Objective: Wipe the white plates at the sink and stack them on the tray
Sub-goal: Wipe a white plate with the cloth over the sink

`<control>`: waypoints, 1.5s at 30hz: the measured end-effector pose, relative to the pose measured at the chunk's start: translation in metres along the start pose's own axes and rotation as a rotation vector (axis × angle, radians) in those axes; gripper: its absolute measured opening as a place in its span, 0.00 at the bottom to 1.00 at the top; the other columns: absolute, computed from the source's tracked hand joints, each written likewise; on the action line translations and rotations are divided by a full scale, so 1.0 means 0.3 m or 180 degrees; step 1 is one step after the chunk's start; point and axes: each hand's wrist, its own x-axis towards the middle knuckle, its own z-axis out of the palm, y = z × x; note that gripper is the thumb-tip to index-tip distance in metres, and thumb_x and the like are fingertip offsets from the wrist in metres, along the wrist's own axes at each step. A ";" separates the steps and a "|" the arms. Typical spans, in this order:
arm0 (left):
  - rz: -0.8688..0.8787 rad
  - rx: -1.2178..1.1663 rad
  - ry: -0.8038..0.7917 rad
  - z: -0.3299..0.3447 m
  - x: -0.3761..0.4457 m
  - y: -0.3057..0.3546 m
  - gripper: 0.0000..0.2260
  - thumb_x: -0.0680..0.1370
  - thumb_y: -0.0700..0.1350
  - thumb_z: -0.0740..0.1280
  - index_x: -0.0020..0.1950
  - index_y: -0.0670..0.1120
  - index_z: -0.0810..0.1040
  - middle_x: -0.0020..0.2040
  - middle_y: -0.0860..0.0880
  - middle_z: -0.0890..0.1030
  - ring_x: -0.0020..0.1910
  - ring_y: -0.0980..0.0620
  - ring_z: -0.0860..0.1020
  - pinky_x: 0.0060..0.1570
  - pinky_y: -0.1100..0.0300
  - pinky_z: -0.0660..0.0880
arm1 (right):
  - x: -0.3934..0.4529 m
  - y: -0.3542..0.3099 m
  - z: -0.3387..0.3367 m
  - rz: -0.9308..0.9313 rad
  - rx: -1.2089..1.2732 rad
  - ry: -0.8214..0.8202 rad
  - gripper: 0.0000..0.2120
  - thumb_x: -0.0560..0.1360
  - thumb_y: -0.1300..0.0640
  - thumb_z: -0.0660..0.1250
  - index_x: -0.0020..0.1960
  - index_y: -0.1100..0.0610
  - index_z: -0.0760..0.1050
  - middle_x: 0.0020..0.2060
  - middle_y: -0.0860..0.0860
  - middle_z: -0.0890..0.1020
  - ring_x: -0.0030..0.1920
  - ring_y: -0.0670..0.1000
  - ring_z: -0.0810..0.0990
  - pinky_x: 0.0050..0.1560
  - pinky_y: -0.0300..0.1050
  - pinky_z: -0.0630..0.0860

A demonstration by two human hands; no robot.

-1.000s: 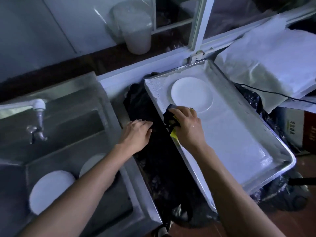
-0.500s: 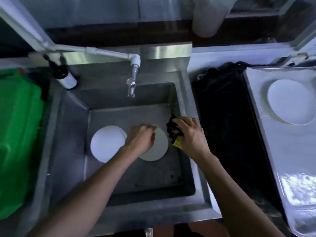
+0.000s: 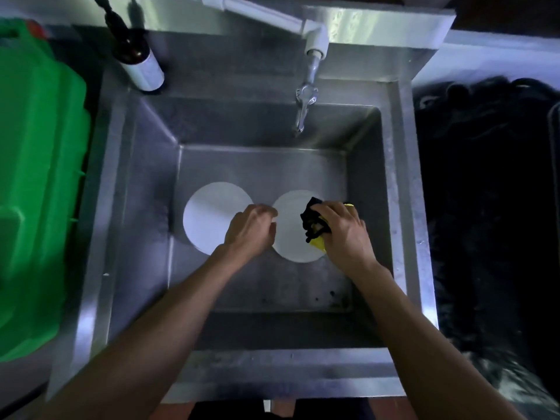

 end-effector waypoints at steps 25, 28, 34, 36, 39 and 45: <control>-0.2319 -0.1973 0.0047 0.447 0.126 -0.049 0.20 0.81 0.44 0.64 0.74 0.44 0.73 0.71 0.44 0.77 0.68 0.43 0.75 0.66 0.55 0.70 | 0.196 0.228 0.202 -0.0324 0.0120 -0.0362 0.26 0.72 0.63 0.75 0.69 0.54 0.74 0.67 0.55 0.76 0.67 0.62 0.71 0.58 0.64 0.78; -0.2520 -0.2255 0.0405 0.454 0.122 -0.026 0.19 0.81 0.42 0.65 0.72 0.44 0.75 0.70 0.45 0.77 0.67 0.45 0.75 0.57 0.61 0.66 | 0.183 0.240 0.206 -0.0295 0.0130 -0.0375 0.27 0.73 0.61 0.76 0.70 0.53 0.74 0.67 0.54 0.76 0.67 0.61 0.71 0.57 0.62 0.79; -0.2590 -0.2463 0.0714 0.487 0.115 0.000 0.15 0.79 0.37 0.64 0.66 0.41 0.78 0.61 0.45 0.81 0.58 0.47 0.80 0.54 0.60 0.71 | 0.161 0.261 0.225 -0.0289 0.0209 -0.0290 0.26 0.73 0.66 0.73 0.70 0.54 0.74 0.67 0.56 0.76 0.66 0.63 0.72 0.60 0.63 0.78; -0.2632 -0.2514 0.0821 0.511 0.117 -0.002 0.07 0.79 0.36 0.64 0.52 0.44 0.79 0.47 0.51 0.80 0.44 0.57 0.77 0.42 0.62 0.71 | 0.157 0.265 0.231 -0.0284 0.0203 -0.0301 0.26 0.73 0.67 0.72 0.70 0.54 0.74 0.67 0.55 0.76 0.66 0.63 0.72 0.61 0.63 0.77; -0.2689 -0.2551 0.1011 0.520 0.140 0.000 0.17 0.79 0.36 0.65 0.37 0.55 0.66 0.37 0.59 0.71 0.35 0.65 0.69 0.32 0.72 0.65 | 0.155 0.270 0.241 -0.0311 0.0186 -0.0336 0.26 0.74 0.66 0.72 0.70 0.53 0.74 0.67 0.55 0.76 0.67 0.61 0.72 0.62 0.61 0.77; -0.3048 -0.2859 0.0953 0.502 0.175 0.002 0.20 0.76 0.38 0.69 0.68 0.42 0.75 0.60 0.46 0.79 0.58 0.48 0.78 0.49 0.62 0.68 | 0.153 0.277 0.251 -0.0313 0.0269 -0.0299 0.25 0.74 0.68 0.69 0.69 0.55 0.75 0.67 0.56 0.76 0.67 0.62 0.72 0.63 0.62 0.76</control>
